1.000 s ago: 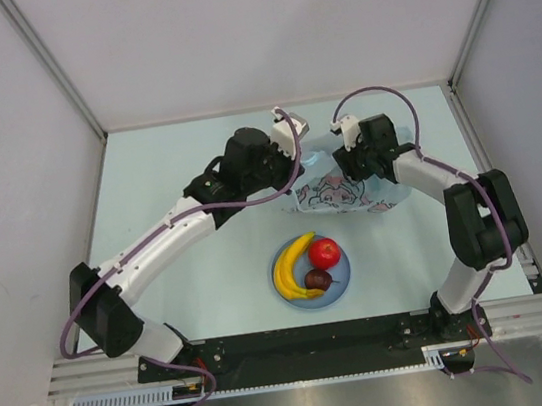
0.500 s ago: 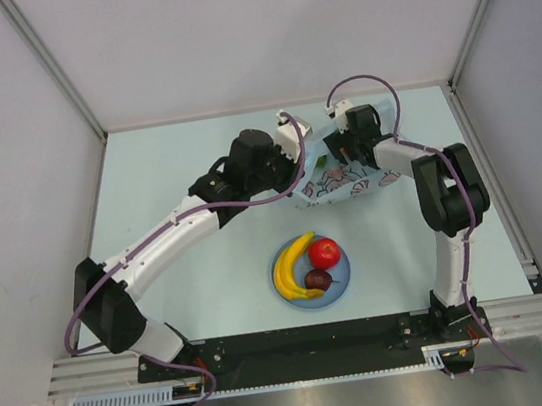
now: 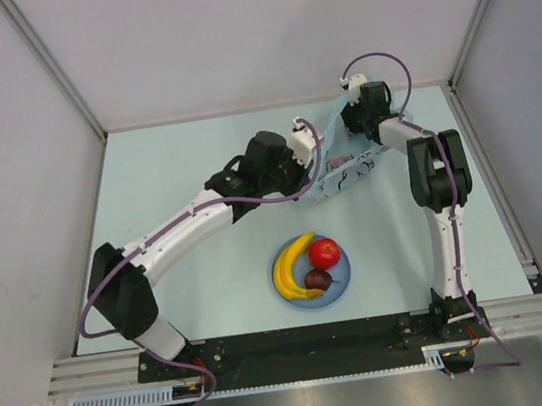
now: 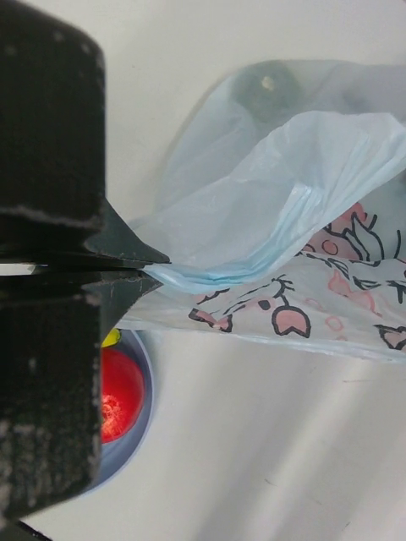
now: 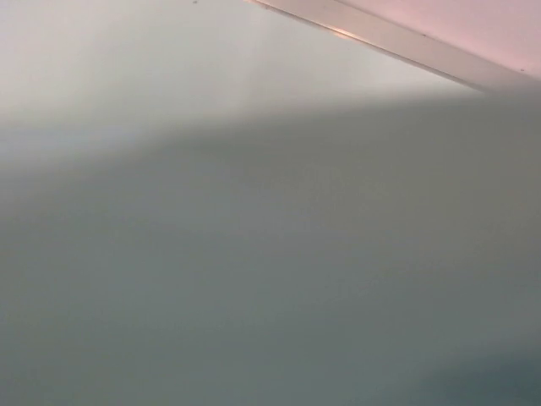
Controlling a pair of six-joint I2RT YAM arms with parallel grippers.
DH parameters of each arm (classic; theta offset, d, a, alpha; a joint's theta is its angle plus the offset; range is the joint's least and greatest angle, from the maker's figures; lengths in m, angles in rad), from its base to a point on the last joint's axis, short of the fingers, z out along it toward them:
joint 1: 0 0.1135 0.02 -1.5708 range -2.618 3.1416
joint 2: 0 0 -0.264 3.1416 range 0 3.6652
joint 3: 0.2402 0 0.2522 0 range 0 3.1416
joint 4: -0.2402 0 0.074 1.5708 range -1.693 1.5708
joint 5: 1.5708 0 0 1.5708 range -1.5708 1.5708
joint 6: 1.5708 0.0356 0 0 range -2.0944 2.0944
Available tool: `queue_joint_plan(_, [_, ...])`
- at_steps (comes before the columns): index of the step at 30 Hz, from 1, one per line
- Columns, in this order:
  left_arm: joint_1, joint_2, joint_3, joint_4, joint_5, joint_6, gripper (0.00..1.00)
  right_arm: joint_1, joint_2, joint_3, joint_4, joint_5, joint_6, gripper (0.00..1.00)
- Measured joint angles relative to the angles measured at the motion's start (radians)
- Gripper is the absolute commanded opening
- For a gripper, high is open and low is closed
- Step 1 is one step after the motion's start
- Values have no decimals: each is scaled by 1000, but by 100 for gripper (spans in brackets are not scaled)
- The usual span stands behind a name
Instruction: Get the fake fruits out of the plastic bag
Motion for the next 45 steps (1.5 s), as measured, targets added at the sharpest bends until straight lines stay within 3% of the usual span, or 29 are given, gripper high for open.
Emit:
queue_joint_plan(4, [-10, 21, 11, 0, -13, 10, 0, -24, -61, -66, -33, -109, 11, 22])
queue_joint_plan(8, [-11, 21, 12, 5, -37, 6, 0, -32, -251, -234, -114, -212, 19, 18])
queue_joint_plan(15, [-11, 14, -4, 32, -55, -3, 0, -7, -566, -340, -236, -298, 50, 14])
queue_joint_plan(17, [-11, -13, -47, 38, -59, -2, 0, 11, -661, -428, -246, -303, 57, 7])
queue_joint_plan(23, [-11, -111, -154, 39, -82, 16, 0, 103, -840, -774, -354, -346, 103, 11])
queue_joint_plan(28, [-9, -137, -167, 54, -86, 25, 0, 102, -964, -772, -441, -397, 79, 16])
queue_joint_plan(32, [-6, -137, -167, 64, -89, 25, 0, 113, -1124, -632, -498, -462, -12, 21])
queue_joint_plan(37, [3, -137, -167, 76, -89, 25, 0, 263, -1264, -541, -638, -557, -212, 19])
queue_joint_plan(41, [26, -150, -167, 76, -89, 25, 0, 392, -1246, -551, -813, -611, -321, 19])
queue_joint_plan(45, [64, -213, -184, 79, -89, 26, 0, 453, -1120, -618, -894, -614, -380, 18])
